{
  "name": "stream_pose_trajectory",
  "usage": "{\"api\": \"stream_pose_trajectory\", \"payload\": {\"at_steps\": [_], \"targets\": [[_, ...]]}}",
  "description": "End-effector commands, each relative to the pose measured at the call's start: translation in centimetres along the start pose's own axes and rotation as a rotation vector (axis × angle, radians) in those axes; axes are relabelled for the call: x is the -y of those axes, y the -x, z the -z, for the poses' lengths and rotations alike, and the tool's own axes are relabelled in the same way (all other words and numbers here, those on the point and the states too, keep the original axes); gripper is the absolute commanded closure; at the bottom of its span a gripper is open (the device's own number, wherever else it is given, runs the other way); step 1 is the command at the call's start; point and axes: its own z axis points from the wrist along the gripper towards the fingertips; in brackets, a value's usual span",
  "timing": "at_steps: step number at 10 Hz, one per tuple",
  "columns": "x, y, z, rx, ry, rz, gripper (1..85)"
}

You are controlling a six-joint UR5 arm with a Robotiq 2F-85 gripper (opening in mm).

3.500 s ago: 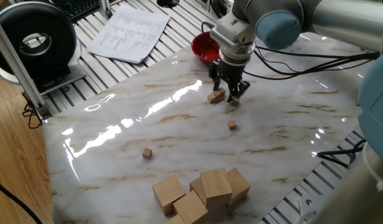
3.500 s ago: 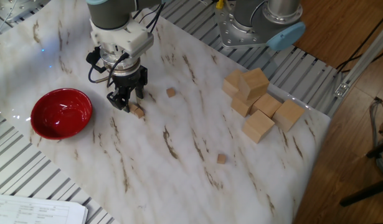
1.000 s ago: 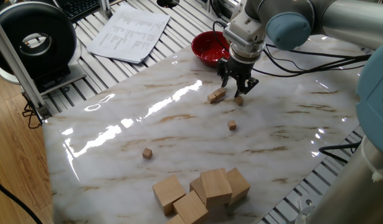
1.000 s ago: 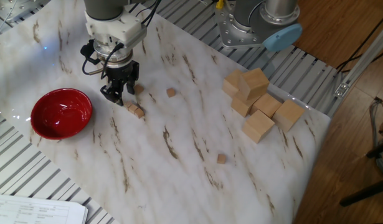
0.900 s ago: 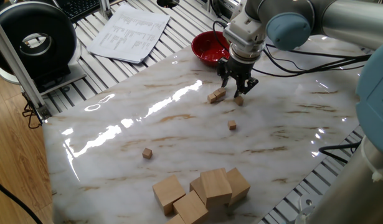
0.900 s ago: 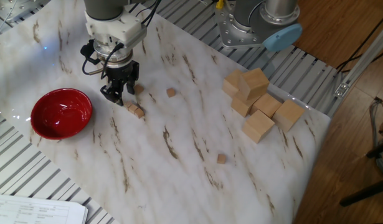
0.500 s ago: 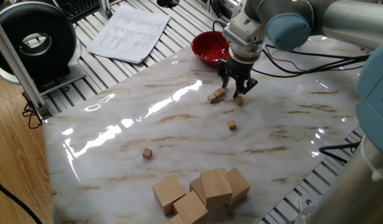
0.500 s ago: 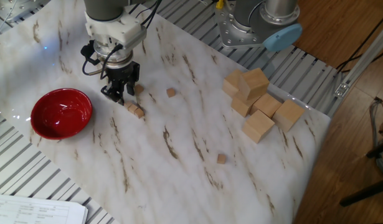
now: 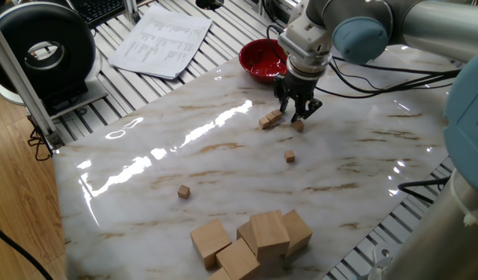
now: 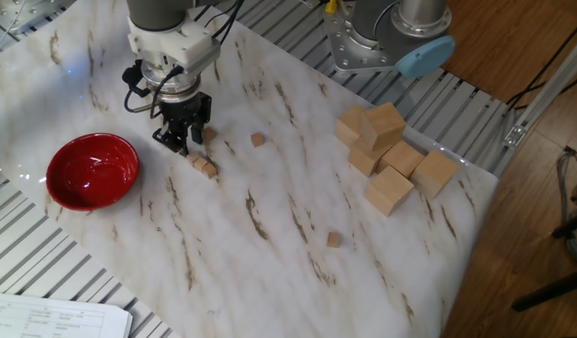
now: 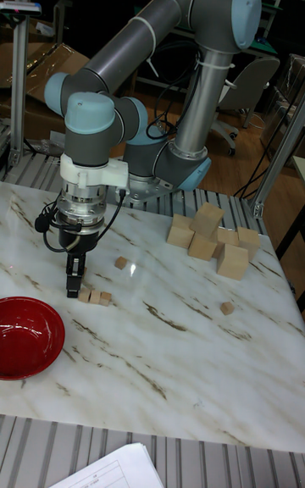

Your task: Stack the blocks into a pyramid shape

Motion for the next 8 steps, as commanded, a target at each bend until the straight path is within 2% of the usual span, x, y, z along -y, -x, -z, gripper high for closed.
{"api": "stream_pose_trajectory", "payload": {"at_steps": [1,5,8], "targets": [[0.19,0.11,0.23,0.009,-0.007,-0.007,44.3],[0.28,0.00,0.67,-0.001,-0.014,0.001,44.0],[0.29,0.26,0.81,0.001,-0.005,-0.008,43.3]]}}
